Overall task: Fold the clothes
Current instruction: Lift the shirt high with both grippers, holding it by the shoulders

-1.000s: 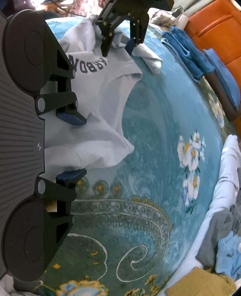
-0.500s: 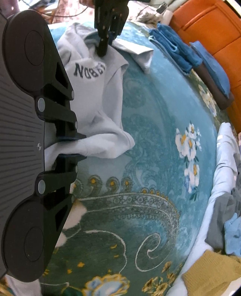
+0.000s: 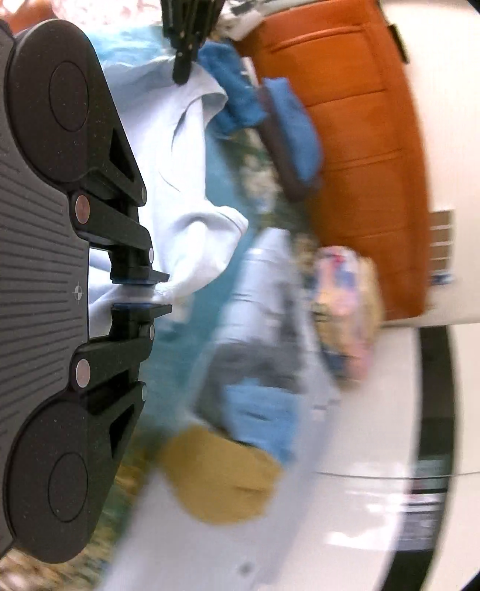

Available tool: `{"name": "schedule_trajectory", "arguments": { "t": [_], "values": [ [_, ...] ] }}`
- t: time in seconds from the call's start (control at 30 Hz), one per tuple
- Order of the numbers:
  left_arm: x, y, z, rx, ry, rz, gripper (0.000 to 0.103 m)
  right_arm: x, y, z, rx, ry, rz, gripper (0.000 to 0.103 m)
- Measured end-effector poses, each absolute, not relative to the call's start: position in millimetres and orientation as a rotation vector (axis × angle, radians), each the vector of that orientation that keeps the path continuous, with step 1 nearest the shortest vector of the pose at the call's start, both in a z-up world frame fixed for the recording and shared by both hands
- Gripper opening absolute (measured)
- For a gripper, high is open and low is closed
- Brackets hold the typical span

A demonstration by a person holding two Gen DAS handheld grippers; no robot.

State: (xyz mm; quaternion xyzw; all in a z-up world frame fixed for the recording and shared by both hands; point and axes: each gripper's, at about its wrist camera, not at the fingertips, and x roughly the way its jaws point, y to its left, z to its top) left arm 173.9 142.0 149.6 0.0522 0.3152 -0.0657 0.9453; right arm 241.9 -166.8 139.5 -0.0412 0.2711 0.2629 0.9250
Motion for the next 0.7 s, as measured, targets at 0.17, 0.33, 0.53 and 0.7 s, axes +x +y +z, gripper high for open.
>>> {"name": "schedule_trajectory", "arguments": {
  "t": [0.17,0.33,0.53,0.7],
  "values": [
    [168.3,136.1,230.9,0.115,0.453,-0.06,0.001,226.8,-163.8,209.3,-0.095,0.327,0.503,0.007],
    [146.0,121.0,295.7,0.181,0.306,-0.022,0.002,204.7,-167.5,269.5,-0.107,0.151,0.474,0.007],
    [99.1,107.7,345.1,0.216,0.177,-0.03,0.002,163.9,-183.2,314.2,-0.137,0.02,0.466,0.007],
    [64.5,93.3,360.9,0.278,0.141,-0.028,0.003,124.1,-198.7,331.1,-0.156,-0.05,0.479,0.007]
  ]
}}
